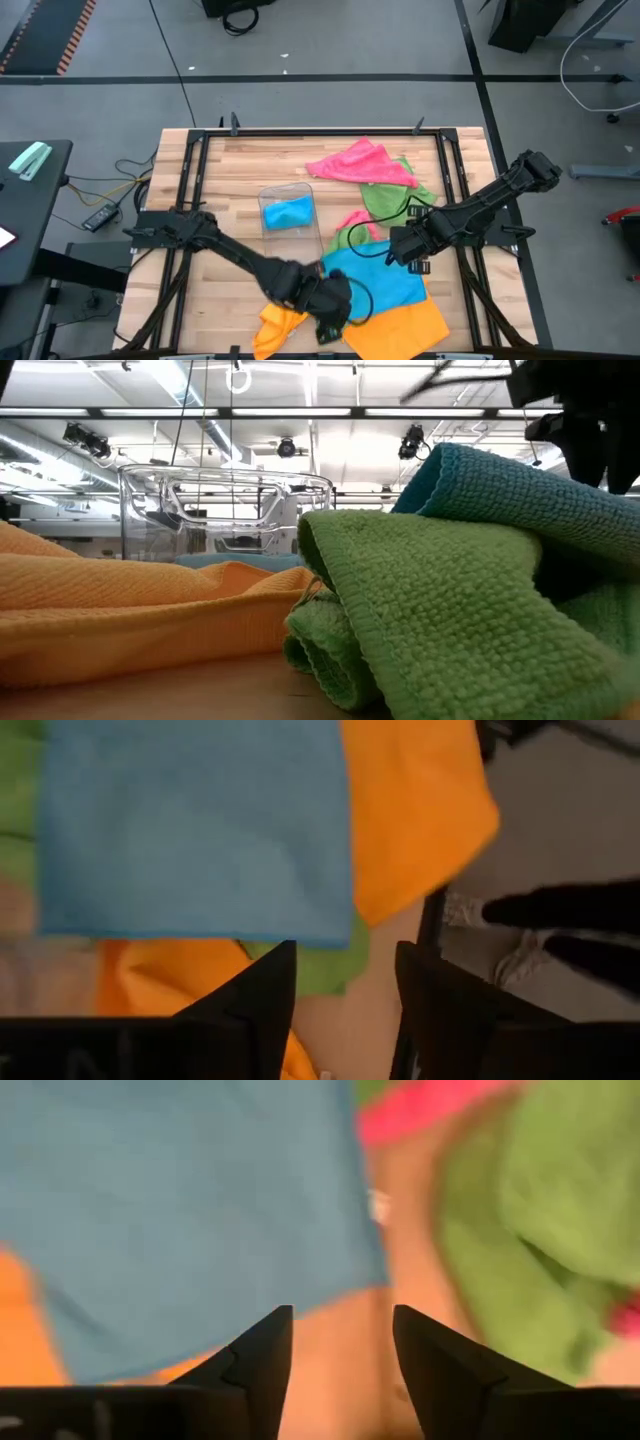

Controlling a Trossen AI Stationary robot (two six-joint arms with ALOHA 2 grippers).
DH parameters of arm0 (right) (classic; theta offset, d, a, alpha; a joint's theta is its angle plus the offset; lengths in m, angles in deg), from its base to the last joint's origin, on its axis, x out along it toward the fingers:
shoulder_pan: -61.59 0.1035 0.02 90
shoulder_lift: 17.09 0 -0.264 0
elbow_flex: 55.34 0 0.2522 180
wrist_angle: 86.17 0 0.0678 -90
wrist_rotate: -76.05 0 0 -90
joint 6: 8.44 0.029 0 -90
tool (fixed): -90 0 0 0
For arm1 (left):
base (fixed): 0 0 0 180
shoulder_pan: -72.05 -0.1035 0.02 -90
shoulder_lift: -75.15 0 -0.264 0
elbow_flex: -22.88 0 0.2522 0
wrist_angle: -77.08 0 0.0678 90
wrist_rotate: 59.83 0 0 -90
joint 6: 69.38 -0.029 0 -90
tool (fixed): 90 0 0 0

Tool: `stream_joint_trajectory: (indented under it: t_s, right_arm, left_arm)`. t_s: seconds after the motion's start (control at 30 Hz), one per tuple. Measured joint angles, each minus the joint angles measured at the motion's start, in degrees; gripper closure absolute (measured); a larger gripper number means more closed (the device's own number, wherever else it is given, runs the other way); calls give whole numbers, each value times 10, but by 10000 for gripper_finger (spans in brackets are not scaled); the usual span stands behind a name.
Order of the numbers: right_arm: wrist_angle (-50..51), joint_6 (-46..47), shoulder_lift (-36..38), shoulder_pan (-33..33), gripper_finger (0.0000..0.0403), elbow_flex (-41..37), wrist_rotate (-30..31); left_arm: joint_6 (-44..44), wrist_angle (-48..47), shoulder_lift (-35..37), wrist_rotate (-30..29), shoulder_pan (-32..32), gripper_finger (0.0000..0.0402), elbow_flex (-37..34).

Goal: Fold microfiber towels
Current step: Fold the blue towel

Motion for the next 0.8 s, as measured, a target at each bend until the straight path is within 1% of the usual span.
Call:
stream_joint_trajectory:
  t_s: [0.13,0.23,0.33,0.47,0.53,0.6,0.8]
  right_arm:
    - [-96,19,8,27,210,0,-13]
    - [-184,32,9,61,210,0,-11]
    - [-262,33,8,103,210,0,23]
    - [-339,34,2,157,210,0,101]
    - [-362,37,-2,178,210,0,125]
    - [-386,46,-12,189,210,2,141]
    - [-398,68,-72,214,210,32,156]
  left_arm:
    - [-56,61,0,-8,26,191,-42]
    - [-82,85,-1,-36,44,178,-70]
    - [-81,108,-1,-49,55,173,-96]
    - [-52,112,-1,-48,63,181,-103]
    - [-43,110,-1,-48,64,189,-96]
    - [-35,116,-1,-48,66,197,-89]
    - [-35,148,-1,-48,68,220,-86]
